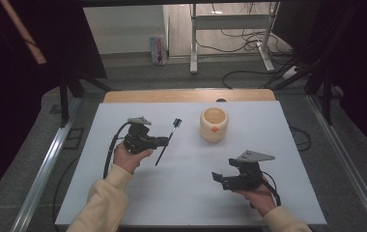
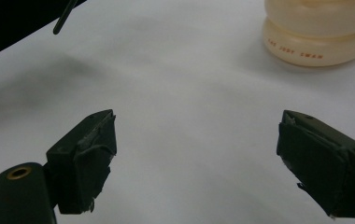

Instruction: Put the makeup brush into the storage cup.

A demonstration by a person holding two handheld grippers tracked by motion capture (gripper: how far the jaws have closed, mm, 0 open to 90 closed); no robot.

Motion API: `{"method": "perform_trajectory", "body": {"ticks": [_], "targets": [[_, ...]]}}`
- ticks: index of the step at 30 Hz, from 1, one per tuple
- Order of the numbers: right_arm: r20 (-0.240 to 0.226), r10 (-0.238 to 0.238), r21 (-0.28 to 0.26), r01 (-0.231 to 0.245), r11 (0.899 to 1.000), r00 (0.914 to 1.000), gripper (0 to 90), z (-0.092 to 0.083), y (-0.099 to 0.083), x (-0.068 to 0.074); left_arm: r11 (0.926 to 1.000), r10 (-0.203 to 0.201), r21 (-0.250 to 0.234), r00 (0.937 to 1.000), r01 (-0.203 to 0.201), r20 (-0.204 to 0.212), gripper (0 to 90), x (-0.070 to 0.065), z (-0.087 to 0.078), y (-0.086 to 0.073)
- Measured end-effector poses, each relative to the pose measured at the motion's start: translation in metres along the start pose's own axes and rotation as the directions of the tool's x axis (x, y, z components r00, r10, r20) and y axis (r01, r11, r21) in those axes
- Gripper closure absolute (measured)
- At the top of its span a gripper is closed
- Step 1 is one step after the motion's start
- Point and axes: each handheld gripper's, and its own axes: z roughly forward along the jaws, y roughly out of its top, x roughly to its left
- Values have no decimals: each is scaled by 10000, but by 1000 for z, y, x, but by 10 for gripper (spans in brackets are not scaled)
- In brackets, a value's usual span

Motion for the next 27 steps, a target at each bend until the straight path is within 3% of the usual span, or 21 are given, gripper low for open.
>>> {"method": "perform_trajectory", "body": {"ticks": [8,27], "targets": [[-211,133,-64,-134,9999,9997,142,12,6,7,10000,6,-24,10000,-6,36,865,-1,0,0],[-1015,-91,-75,84,9999,9948,158,50,23,33,10000,65,7,9999,-65,99,865,-3,3,0]]}}
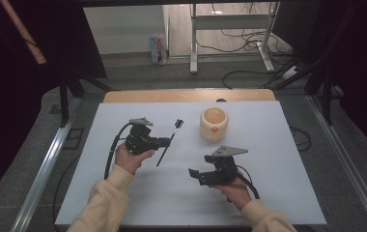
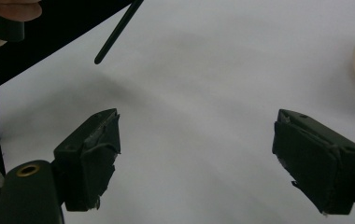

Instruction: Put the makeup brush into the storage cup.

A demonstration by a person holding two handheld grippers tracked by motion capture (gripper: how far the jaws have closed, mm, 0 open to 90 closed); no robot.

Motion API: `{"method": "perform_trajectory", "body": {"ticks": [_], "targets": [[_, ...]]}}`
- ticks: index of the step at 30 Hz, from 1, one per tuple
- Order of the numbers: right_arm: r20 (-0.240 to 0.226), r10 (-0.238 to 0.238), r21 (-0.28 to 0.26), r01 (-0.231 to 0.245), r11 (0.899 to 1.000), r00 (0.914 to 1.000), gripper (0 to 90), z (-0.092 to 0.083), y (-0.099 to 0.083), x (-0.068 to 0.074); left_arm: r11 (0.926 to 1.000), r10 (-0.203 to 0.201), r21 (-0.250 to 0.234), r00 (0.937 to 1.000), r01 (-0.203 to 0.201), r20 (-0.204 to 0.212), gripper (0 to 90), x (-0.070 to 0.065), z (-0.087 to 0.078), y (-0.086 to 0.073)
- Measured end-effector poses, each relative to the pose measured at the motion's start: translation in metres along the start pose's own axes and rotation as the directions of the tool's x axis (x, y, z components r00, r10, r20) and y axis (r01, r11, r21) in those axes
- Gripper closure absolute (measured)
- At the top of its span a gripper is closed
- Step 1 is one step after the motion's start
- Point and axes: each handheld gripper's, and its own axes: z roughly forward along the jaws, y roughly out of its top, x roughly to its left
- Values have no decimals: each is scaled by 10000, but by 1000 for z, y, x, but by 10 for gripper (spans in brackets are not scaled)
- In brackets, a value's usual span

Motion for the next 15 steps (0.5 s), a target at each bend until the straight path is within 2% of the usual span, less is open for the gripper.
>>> {"method": "perform_trajectory", "body": {"ticks": [15], "targets": [[-142,176,-211,-179,9996,9997,162,5,5,4,9999,-32,-160,10000,33,85,865,-4,2,2]]}}
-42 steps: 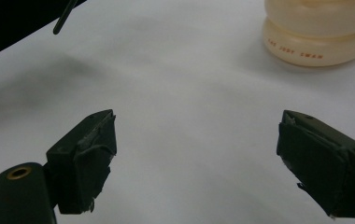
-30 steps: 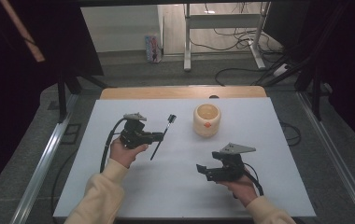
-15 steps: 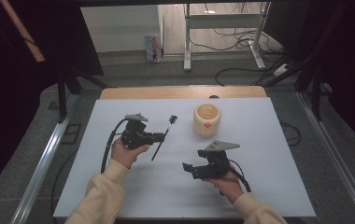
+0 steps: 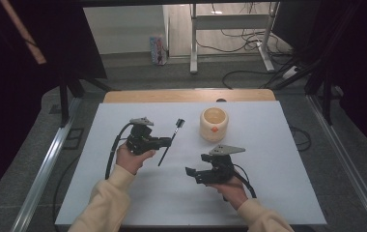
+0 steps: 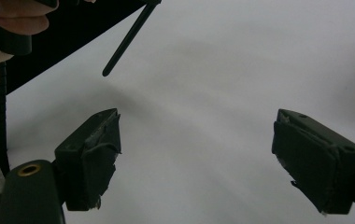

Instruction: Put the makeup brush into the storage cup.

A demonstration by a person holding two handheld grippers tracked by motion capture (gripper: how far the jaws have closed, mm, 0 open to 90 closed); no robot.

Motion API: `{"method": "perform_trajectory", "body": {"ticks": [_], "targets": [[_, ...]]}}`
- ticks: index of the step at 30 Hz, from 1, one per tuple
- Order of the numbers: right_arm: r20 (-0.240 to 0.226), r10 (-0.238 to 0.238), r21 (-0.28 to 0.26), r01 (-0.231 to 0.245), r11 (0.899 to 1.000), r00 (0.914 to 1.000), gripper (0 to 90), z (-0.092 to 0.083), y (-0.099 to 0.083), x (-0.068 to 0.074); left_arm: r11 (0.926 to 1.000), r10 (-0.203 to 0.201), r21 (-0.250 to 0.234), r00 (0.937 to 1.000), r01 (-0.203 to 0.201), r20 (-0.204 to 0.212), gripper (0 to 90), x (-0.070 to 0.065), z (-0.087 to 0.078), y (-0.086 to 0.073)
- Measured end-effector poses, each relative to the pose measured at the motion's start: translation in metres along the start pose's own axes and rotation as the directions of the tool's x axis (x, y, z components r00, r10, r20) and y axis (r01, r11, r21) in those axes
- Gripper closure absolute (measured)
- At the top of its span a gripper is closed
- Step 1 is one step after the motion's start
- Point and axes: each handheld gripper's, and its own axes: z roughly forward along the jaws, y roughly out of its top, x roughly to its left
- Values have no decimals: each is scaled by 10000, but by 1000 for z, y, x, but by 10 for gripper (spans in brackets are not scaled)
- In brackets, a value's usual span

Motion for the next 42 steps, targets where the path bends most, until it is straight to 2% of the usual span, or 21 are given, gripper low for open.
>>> {"method": "perform_trajectory", "body": {"ticks": [13,21,25,33,38,42], "targets": [[-591,522,-335,-543,9980,9969,234,9,4,5,9999,151,-14,9997,-151,192,865,-10,10,5],[-743,716,-439,-750,9962,9947,251,18,9,9,9998,212,-21,9995,-211,235,865,-14,13,6],[-842,820,-446,-860,9953,9931,289,23,10,9,9997,239,-3,9994,-239,253,864,-16,15,6],[-1538,1407,-366,-1479,9883,9780,404,33,13,5,9996,291,-29,9989,-290,355,865,-20,17,6],[-1804,1580,-454,-1686,9846,9708,467,36,14,4,9994,334,-15,9985,-334,423,864,-22,19,7],[-2085,1707,-375,-1823,9825,9630,554,39,14,3,9993,362,-9,9981,-362,503,864,-25,21,7]]}}
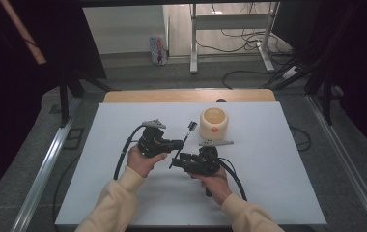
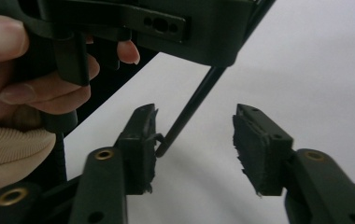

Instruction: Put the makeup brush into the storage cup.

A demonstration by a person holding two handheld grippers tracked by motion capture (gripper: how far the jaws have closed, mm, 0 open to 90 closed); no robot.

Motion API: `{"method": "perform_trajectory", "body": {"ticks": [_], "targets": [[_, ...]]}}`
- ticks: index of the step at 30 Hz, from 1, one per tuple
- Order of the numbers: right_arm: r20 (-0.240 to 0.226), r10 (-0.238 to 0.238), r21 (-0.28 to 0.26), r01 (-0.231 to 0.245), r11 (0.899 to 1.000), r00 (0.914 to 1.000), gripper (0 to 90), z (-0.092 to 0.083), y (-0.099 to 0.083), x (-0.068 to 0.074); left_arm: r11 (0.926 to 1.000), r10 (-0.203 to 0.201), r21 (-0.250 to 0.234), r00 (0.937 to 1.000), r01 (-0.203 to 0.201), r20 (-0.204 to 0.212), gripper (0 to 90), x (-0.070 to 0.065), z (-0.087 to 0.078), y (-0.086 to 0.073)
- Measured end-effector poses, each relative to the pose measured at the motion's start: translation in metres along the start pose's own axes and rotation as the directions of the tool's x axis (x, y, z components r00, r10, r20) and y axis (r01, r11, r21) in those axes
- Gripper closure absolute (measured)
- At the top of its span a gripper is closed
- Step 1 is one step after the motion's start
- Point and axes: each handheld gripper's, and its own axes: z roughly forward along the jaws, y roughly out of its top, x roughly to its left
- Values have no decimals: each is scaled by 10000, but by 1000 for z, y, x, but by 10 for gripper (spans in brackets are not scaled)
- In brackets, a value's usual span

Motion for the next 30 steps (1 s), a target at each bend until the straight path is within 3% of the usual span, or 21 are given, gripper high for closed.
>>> {"method": "perform_trajectory", "body": {"ticks": [8,13,20,24,26,30], "targets": [[-517,278,-130,-285,9995,9983,731,3,4,-4,10000,61,0,10000,-61,55,865,-3,3,-1],[-610,512,-127,-520,9986,9968,805,3,4,-8,10000,64,-51,10000,-64,60,865,-3,1,-1],[-664,1032,-21,-1036,9946,9924,845,2,5,-13,9998,129,-156,9999,-128,90,863,-3,0,-2],[-621,1096,20,-1097,9940,9920,850,1,5,-13,9995,189,-249,9998,-186,107,853,-3,-1,-2],[-531,1099,5,-1100,9939,9925,851,0,5,-12,9994,180,-288,9997,-176,137,790,-3,-2,-2],[-393,1092,33,-1092,9940,9932,852,-1,6,-13,9979,80,-648,9999,-89,-149,576,-3,-7,-2]]}}
